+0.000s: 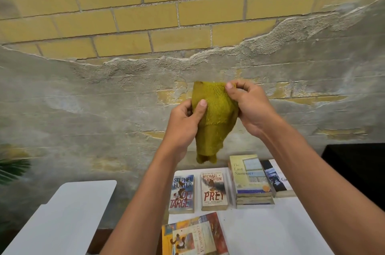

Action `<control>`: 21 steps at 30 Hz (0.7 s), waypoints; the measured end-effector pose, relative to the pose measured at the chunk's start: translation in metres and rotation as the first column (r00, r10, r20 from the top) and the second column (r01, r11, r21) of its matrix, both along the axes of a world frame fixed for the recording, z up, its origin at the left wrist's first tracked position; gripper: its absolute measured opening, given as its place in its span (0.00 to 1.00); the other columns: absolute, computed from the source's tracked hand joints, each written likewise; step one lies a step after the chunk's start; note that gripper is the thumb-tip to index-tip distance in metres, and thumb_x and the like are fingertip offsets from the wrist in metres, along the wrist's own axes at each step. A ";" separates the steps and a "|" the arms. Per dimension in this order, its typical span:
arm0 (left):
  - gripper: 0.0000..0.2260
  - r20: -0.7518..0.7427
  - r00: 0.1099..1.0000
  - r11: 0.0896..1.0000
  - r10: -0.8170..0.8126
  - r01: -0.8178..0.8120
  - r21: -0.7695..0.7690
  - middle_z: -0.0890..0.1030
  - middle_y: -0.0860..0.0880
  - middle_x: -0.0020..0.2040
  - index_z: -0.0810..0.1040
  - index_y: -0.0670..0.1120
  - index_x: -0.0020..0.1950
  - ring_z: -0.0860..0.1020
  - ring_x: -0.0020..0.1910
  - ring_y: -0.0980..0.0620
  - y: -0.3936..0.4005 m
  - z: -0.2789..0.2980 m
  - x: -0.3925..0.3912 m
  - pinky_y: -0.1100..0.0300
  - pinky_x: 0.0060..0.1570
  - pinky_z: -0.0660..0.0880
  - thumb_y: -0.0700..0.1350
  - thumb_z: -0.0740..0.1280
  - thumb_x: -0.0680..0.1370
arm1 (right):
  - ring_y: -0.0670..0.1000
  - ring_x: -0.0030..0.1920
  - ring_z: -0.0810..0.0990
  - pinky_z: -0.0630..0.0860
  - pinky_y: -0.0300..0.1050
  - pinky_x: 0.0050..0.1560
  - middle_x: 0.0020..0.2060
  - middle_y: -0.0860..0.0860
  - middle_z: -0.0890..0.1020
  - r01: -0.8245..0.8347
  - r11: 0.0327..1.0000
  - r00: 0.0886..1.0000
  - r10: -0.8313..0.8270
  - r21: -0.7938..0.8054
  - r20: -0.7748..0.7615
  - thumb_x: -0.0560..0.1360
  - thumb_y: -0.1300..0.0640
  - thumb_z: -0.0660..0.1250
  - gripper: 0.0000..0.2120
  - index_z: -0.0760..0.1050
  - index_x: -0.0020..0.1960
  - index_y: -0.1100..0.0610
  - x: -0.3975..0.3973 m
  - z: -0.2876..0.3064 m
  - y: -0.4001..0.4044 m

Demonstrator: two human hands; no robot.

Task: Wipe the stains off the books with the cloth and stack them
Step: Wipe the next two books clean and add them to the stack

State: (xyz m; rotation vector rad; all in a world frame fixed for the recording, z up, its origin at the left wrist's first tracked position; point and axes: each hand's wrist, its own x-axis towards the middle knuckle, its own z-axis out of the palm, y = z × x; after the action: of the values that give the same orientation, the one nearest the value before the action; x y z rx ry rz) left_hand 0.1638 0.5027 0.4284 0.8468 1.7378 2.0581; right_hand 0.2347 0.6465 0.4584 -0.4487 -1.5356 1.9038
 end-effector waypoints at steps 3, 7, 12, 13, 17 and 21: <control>0.10 0.092 0.995 1.000 -0.029 0.028 0.009 0.86 0.44 0.50 0.82 0.41 0.58 0.85 0.49 0.49 -0.002 0.003 -0.001 0.56 0.45 0.82 0.45 0.68 0.81 | 0.50 0.51 0.81 0.79 0.48 0.50 0.55 0.55 0.82 0.029 0.983 0.983 -0.061 0.180 0.172 0.79 0.49 0.69 0.18 0.72 0.66 0.53 0.004 -0.012 0.002; 0.10 0.234 0.972 1.000 0.012 -0.015 0.008 0.86 0.43 0.45 0.82 0.37 0.53 0.85 0.43 0.49 -0.001 0.005 -0.003 0.57 0.40 0.82 0.44 0.70 0.80 | 0.53 0.58 0.80 0.81 0.51 0.53 0.61 0.57 0.76 -0.177 0.946 0.971 0.122 0.272 0.207 0.74 0.43 0.71 0.31 0.64 0.74 0.38 0.022 -0.028 -0.008; 0.10 0.210 0.978 0.999 0.019 -0.011 -0.040 0.86 0.46 0.40 0.82 0.38 0.52 0.83 0.37 0.53 -0.003 0.005 -0.007 0.61 0.35 0.79 0.44 0.73 0.77 | 0.61 0.49 0.82 0.80 0.54 0.52 0.58 0.57 0.79 -0.357 0.934 0.921 0.356 -0.020 0.161 0.73 0.46 0.70 0.29 0.67 0.73 0.41 0.028 -0.042 -0.020; 0.10 0.204 0.979 0.999 -0.005 0.013 -0.035 0.86 0.46 0.42 0.82 0.37 0.53 0.84 0.39 0.52 -0.005 0.005 -0.007 0.61 0.37 0.80 0.43 0.74 0.77 | 0.65 0.50 0.83 0.79 0.59 0.57 0.59 0.59 0.79 -0.374 0.923 0.906 0.384 -0.089 0.175 0.73 0.46 0.70 0.30 0.66 0.74 0.42 0.026 -0.047 -0.019; 0.19 0.129 0.980 0.988 -0.149 0.154 -0.029 0.85 0.41 0.53 0.81 0.38 0.56 0.84 0.53 0.47 -0.015 -0.002 -0.007 0.56 0.50 0.81 0.40 0.78 0.68 | 0.66 0.57 0.81 0.76 0.68 0.60 0.60 0.64 0.80 -0.460 0.878 0.859 0.478 -0.132 0.184 0.73 0.46 0.69 0.27 0.71 0.71 0.47 0.024 -0.056 -0.021; 0.27 -0.025 0.986 0.975 -0.166 0.161 -0.151 0.84 0.44 0.57 0.79 0.43 0.63 0.84 0.54 0.49 -0.024 -0.008 -0.005 0.55 0.51 0.82 0.38 0.81 0.65 | 0.59 0.57 0.83 0.81 0.57 0.56 0.59 0.58 0.83 -0.328 0.940 0.942 0.333 -0.098 0.037 0.73 0.57 0.71 0.24 0.75 0.68 0.49 0.019 -0.058 -0.023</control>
State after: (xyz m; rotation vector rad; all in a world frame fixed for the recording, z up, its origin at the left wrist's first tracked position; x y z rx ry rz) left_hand 0.1590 0.4782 0.4203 0.9539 1.7520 1.7950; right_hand 0.2542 0.6233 0.4005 -0.2953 -1.6467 2.2413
